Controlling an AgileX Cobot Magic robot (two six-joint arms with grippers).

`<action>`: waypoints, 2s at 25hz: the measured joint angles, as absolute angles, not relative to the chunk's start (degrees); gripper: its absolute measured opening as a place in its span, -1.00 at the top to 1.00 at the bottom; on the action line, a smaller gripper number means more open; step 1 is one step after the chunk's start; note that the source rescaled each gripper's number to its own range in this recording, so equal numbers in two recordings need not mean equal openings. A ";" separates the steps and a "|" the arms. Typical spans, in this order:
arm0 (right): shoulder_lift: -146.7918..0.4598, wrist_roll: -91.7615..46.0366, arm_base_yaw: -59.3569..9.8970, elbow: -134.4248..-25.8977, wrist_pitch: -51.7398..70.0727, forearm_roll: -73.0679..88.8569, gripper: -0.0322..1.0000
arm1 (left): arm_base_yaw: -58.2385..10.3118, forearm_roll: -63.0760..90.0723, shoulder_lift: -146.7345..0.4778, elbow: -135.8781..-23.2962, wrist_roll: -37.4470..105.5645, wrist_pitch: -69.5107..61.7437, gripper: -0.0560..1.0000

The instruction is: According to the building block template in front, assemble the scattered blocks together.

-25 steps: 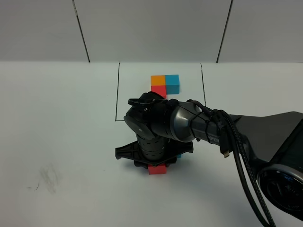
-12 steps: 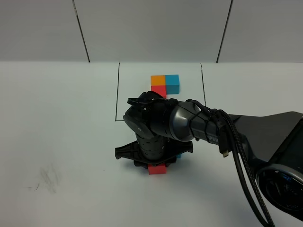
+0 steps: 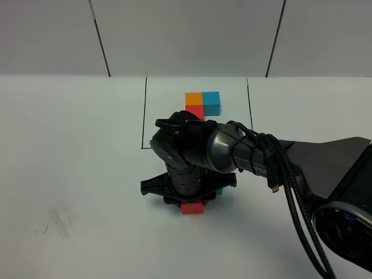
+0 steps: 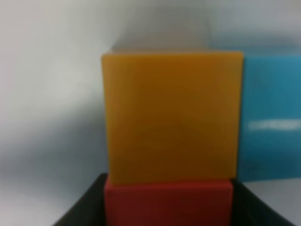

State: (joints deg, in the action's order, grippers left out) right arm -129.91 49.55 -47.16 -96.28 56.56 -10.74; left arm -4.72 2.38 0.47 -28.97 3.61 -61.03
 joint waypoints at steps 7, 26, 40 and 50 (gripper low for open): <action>-129.92 49.20 -47.16 -99.68 57.79 -10.74 0.41 | -4.72 2.38 0.47 -28.97 3.61 -61.03 -0.96; -129.92 47.24 -47.16 -100.04 61.72 -11.75 -0.63 | -4.72 2.38 0.47 -28.97 3.61 -60.97 -0.96; -118.55 44.55 -46.48 -100.04 63.57 -15.56 -0.86 | -4.72 2.38 0.47 -28.97 3.61 -60.97 -0.96; -108.65 35.83 -36.20 -100.04 68.39 -19.44 -0.86 | -4.72 2.38 0.47 -28.97 3.61 -60.97 -0.96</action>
